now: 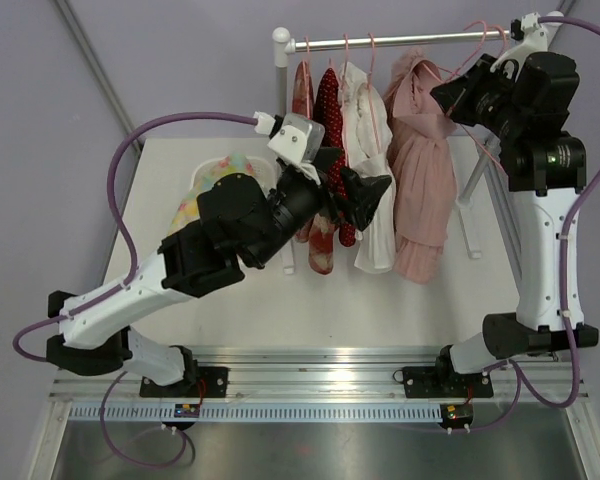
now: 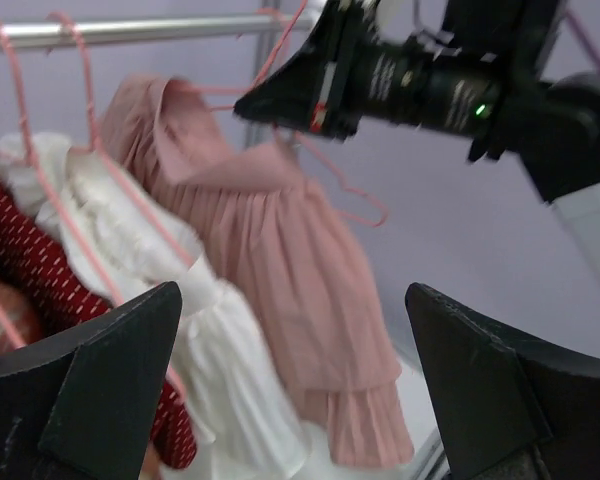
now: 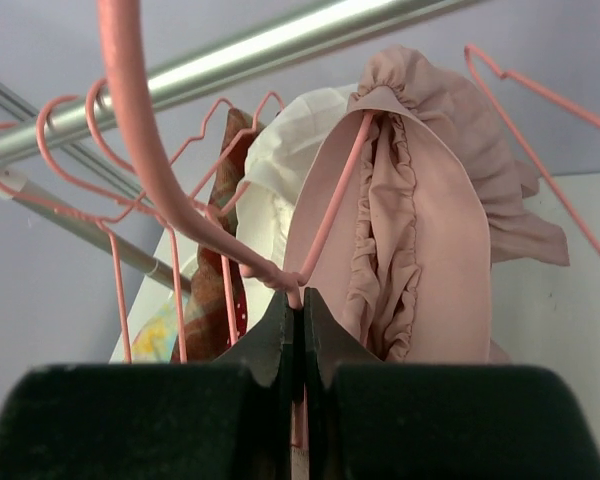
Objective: Remove the skirt from the hanger
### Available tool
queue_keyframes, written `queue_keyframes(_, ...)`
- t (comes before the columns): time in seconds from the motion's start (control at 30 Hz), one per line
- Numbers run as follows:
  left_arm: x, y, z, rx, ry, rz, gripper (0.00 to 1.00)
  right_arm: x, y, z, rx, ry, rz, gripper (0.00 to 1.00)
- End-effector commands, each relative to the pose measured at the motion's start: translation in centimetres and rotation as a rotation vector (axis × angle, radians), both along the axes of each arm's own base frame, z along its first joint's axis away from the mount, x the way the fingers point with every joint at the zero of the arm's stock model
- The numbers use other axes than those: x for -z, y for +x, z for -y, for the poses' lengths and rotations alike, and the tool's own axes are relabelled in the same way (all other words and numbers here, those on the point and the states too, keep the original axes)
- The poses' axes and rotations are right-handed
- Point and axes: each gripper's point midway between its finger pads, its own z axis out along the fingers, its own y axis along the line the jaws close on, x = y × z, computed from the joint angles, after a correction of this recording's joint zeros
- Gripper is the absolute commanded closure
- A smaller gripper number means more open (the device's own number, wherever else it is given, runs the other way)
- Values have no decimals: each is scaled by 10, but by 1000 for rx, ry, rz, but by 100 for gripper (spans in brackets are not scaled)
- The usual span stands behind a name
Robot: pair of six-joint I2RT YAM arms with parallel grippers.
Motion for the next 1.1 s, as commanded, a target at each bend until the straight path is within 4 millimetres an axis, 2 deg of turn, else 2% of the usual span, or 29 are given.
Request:
queue_keyframes(0.0, 33, -14, 60, 185, 131, 33, 1, -26, -25, -1, -7, 27, 93, 100)
queue_keyframes(0.07, 42, -19, 78, 241, 129, 14, 1, -26, -32, -2, -15, 36, 84, 100)
queue_keyframes(0.1, 53, -20, 90, 261, 135, 2, 1, -29, -35, -2, -12, 37, 88, 100)
queue_keyframes(0.23, 74, -25, 110, 312, 128, -55, 1, -38, -43, 3, 7, 24, 99, 100)
queue_keyframes(0.33, 90, -29, 121, 340, 136, -94, 1, -39, -47, 4, 11, 20, 95, 100)
queue_keyframes(0.53, 109, -24, 125, 293, 168, -110, 3, -40, -53, 4, 10, 24, 102, 100)
queue_keyframes(0.63, 113, -16, 126, 249, 185, -93, 22, -33, -51, 4, 11, 20, 89, 100)
queue_keyframes(0.67, 112, -12, 127, 235, 189, -83, 44, -32, -51, 4, 11, 20, 88, 100)
queue_keyframes(0.7, 113, -12, 129, 233, 194, -78, 57, -33, -53, 5, 11, 21, 92, 100)
queue_keyframes(0.77, 109, -9, 129, 217, 185, -78, 95, -28, -51, 4, 15, 23, 83, 100)
queue_keyframes(0.8, 113, -7, 131, 209, 185, -90, 100, -29, -52, 5, 15, 25, 87, 100)
queue_keyframes(0.9, 113, -10, 128, 204, 168, -113, 100, -25, -50, 5, 21, 24, 77, 100)
queue_keyframes(0.97, 111, -20, 123, 185, 180, -111, 100, -24, -48, 6, 29, 22, 77, 100)
queue_keyframes(1.0, 107, -27, 120, 177, 185, -103, 100, -23, -47, 8, 35, 20, 76, 100)
queue_keyframes(1.03, 98, -54, 118, 212, 184, -87, 100, -22, -46, 8, 37, 15, 76, 100)
queue_keyframes(1.07, 98, -64, 112, 186, 212, -63, 100, -20, -44, 10, 46, 11, 71, 100)
